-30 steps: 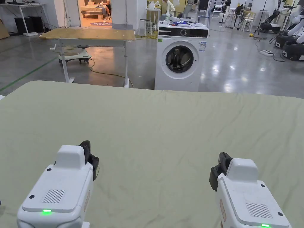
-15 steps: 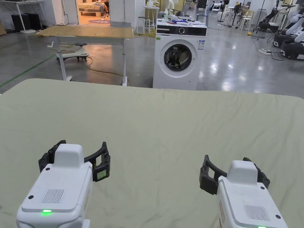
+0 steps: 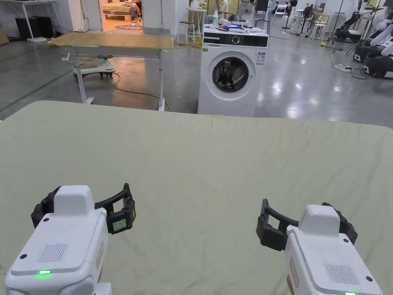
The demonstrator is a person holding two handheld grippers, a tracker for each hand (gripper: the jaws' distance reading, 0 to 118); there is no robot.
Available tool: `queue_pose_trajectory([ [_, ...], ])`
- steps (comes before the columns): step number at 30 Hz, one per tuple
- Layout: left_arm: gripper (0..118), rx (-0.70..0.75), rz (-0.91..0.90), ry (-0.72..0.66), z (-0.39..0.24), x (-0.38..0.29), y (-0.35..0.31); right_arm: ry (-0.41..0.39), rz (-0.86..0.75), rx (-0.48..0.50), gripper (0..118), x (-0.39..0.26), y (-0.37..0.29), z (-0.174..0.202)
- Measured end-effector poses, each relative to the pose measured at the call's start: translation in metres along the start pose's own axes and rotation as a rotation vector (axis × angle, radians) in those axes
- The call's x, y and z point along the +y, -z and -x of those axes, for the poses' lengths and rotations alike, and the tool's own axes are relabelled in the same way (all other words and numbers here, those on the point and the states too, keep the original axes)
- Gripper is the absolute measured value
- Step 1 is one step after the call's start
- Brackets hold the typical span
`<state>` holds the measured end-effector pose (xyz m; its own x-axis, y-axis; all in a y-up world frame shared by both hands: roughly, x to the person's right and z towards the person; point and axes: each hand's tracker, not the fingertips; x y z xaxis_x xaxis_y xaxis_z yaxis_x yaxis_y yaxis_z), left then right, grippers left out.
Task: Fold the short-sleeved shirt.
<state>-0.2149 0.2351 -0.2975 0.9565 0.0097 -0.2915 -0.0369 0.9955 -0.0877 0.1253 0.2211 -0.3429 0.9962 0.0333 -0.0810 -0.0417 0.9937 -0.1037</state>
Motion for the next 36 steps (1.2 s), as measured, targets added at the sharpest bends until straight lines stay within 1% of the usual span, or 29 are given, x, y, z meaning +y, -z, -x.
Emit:
queue_pose_trajectory([
  [3,107,-0.009,0.001,-0.013,0.003,0.000,0.001,0.002,0.010,-0.046,109,0.001,0.003,0.004],
  [5,107,-0.015,0.004,-0.016,0.003,0.001,0.002,0.006,0.016,-0.045,109,0.000,0.005,0.003],
  [9,108,-0.038,0.008,-0.004,0.002,0.001,0.002,0.076,0.046,-0.010,109,0.001,0.009,-0.002],
  [13,109,-0.069,0.015,-0.006,0.001,0.001,0.003,0.105,0.063,-0.038,109,0.004,0.011,-0.003],
  [18,109,-0.063,-0.004,0.011,-0.003,0.002,0.003,0.149,0.122,-0.047,108,0.008,0.017,-0.007],
  [23,109,-0.060,-0.015,0.016,-0.005,0.006,0.004,0.170,0.148,-0.052,108,0.012,0.016,-0.007],
  [26,109,-0.053,-0.023,0.021,-0.006,0.007,0.004,0.189,0.189,-0.069,108,0.016,0.016,-0.005],
  [29,109,-0.058,-0.046,0.025,-0.005,0.005,0.003,0.186,0.225,-0.100,108,0.018,0.018,-0.002],
  [31,109,-0.062,-0.046,0.023,-0.004,0.006,0.003,0.168,0.236,-0.119,108,0.018,0.020,0.001],
  [33,109,-0.059,-0.027,0.014,-0.004,0.006,0.004,0.164,0.240,-0.119,108,0.018,0.020,0.000],
  [36,109,-0.060,-0.016,0.007,-0.003,0.006,0.004,0.191,0.256,-0.099,108,0.018,0.021,-0.002],
])
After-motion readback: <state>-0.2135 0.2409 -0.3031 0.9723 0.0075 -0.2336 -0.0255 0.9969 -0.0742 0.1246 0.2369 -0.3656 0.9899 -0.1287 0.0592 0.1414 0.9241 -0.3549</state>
